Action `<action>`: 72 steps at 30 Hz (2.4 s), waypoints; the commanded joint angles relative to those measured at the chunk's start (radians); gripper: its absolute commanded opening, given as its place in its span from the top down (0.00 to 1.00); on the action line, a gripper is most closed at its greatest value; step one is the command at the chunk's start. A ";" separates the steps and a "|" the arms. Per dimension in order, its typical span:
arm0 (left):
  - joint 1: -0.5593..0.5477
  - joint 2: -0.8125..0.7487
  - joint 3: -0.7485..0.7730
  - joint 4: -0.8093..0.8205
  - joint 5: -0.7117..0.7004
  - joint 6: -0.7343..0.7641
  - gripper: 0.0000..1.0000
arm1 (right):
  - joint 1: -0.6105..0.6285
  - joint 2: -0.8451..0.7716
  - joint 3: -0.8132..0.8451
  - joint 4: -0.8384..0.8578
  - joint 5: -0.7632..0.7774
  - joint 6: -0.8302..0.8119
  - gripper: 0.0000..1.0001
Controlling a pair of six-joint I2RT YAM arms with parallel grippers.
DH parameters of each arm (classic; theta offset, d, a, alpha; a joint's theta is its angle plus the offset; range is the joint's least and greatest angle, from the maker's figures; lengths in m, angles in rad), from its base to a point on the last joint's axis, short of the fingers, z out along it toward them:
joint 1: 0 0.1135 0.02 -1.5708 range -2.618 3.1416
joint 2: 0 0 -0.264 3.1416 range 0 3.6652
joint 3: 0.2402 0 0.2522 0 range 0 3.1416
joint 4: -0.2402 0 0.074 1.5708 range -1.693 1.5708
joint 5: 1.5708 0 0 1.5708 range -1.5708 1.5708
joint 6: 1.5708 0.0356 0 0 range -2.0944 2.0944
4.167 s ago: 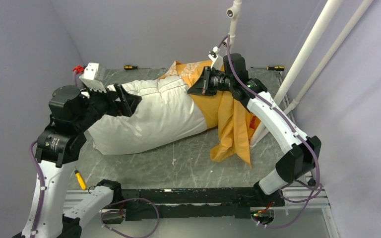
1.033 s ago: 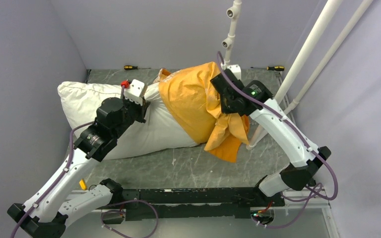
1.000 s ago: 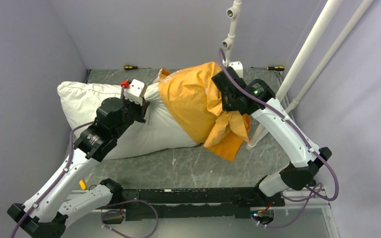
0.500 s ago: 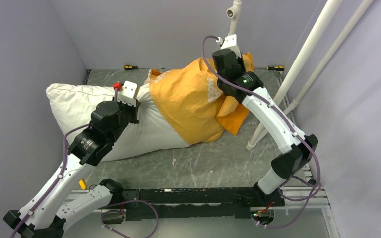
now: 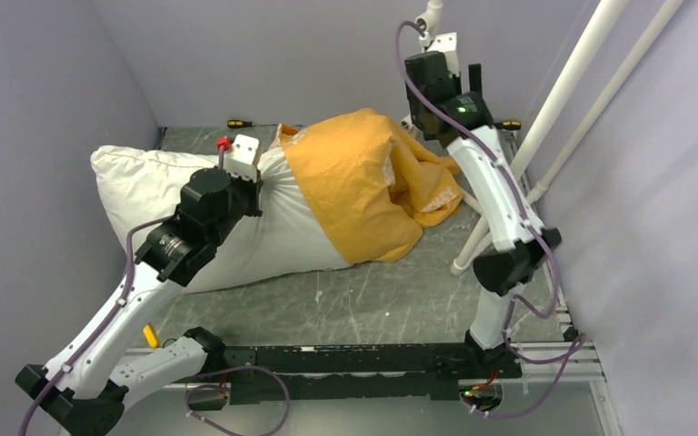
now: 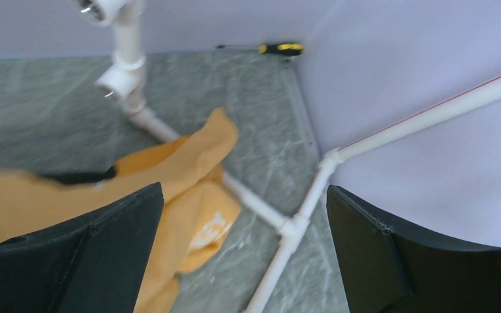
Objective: Put the pillow into the pillowcase
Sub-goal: Stuff the pillow into the pillowcase.
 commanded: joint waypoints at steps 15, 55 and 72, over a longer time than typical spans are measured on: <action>0.006 0.187 0.195 -0.065 0.000 -0.146 1.00 | 0.278 -0.680 -0.924 0.136 -0.932 0.350 0.13; 0.043 0.311 0.342 -0.154 0.126 -0.189 1.00 | 0.573 -0.605 -1.090 0.618 -0.771 0.504 1.00; 0.008 0.407 0.413 -0.189 0.167 -0.158 0.78 | 0.298 -0.433 -0.768 0.757 -1.245 0.698 1.00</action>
